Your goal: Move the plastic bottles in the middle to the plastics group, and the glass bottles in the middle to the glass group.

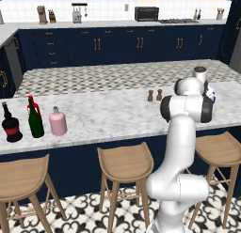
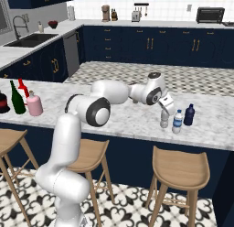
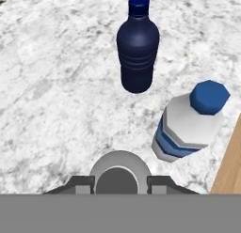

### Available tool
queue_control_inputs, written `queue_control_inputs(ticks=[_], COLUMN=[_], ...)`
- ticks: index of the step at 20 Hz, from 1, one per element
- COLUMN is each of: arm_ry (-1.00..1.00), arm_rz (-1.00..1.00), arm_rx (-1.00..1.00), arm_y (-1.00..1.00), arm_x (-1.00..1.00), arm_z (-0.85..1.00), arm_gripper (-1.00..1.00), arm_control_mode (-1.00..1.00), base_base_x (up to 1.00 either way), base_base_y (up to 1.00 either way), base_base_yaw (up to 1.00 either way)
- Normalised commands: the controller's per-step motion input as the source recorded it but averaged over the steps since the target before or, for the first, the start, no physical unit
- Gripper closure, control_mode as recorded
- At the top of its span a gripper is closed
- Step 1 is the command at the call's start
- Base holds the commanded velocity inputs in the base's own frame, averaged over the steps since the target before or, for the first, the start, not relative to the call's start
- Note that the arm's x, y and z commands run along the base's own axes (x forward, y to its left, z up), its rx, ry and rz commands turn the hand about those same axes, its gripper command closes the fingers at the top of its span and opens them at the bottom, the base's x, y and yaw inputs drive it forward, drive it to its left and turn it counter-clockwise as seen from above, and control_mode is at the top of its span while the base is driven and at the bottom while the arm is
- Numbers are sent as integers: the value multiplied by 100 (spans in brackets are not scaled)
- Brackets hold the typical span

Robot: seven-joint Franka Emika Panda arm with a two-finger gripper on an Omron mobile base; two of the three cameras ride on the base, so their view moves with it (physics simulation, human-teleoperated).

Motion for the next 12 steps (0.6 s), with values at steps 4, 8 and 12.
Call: queue_control_inputs(ticks=[4, 8, 12], arm_ry=[-1, 0, 0], arm_rz=[0, 0, 0], arm_rx=[0, 0, 0], arm_y=[0, 0, 0], arm_x=[0, 0, 0], arm_z=[0, 0, 0], arm_gripper=[100, -100, -100], arm_control_mode=[-100, -100, -100], base_base_x=[0, 0, 0], base_base_y=[0, 0, 0], base_base_yaw=[0, 0, 0])
